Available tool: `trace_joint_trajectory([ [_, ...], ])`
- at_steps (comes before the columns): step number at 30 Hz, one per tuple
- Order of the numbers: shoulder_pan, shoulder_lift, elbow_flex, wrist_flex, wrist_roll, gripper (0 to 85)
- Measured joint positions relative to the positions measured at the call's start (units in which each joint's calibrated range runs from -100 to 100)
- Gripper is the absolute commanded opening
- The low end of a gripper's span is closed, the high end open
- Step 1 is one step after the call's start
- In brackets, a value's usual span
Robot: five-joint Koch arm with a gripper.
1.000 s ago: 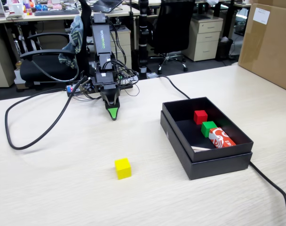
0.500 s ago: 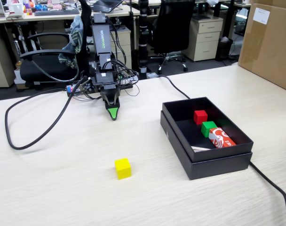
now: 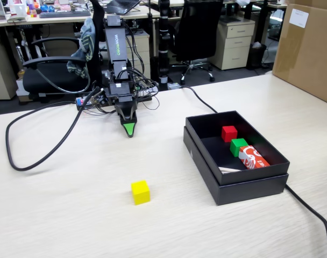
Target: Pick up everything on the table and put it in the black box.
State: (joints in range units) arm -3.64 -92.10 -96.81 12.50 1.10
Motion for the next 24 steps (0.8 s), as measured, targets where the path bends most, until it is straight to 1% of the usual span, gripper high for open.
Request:
trace_joint_trajectory([
  [20, 0.0, 0.0, 0.0, -0.1, 0.0, 47.6],
  [22, 0.0, 0.0, 0.3, -0.9, 0.0, 47.6],
  [24, 0.0, 0.0, 3.2, -4.6, 0.1, 47.6],
])
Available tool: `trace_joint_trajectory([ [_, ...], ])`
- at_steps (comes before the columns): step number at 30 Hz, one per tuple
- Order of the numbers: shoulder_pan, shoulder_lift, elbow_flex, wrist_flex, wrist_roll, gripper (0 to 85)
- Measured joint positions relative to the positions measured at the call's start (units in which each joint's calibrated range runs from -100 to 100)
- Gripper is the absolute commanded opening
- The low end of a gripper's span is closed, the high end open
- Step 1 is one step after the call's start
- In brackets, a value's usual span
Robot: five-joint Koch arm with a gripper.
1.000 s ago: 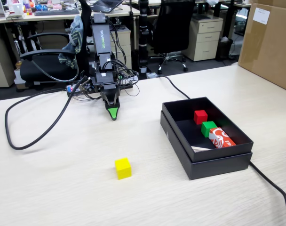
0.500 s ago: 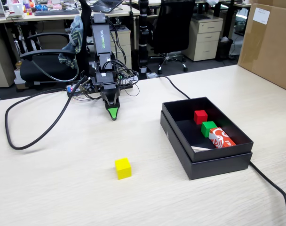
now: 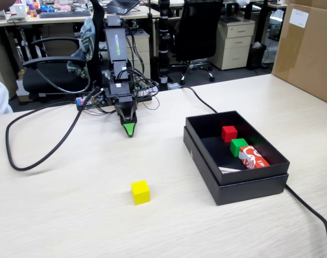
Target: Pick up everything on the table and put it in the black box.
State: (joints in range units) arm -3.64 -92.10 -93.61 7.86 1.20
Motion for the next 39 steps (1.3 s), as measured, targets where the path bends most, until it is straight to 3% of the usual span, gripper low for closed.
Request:
trace_joint_trajectory([
  [11, 0.1, 5.4, 34.1, -31.7, 0.1, 47.7],
  [14, 0.0, 16.7, 51.2, -44.5, 0.4, 47.7],
  [21, -0.1, 41.7, 81.3, -60.2, 0.2, 47.3],
  [31, -0.4, 92.8, 120.7, -62.4, -2.6, 47.5],
  [39, -0.4, 113.1, 128.7, -63.7, -2.9, 47.5],
])
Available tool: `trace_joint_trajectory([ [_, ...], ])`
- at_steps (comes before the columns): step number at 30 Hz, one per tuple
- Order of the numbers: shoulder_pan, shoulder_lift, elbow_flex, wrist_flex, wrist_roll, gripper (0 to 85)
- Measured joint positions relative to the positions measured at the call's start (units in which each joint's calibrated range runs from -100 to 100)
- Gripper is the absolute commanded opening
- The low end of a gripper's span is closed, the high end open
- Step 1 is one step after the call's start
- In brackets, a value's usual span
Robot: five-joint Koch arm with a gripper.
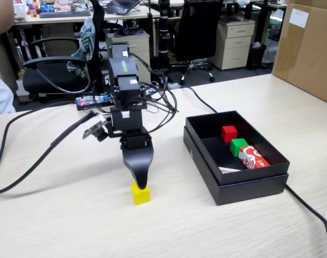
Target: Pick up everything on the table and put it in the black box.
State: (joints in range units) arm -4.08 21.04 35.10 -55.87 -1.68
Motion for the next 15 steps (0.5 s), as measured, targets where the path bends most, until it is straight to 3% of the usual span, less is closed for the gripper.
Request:
trace_joint_trajectory([
  [15, 0.2, 8.2, 4.6, -0.1, 0.0, 47.2],
])
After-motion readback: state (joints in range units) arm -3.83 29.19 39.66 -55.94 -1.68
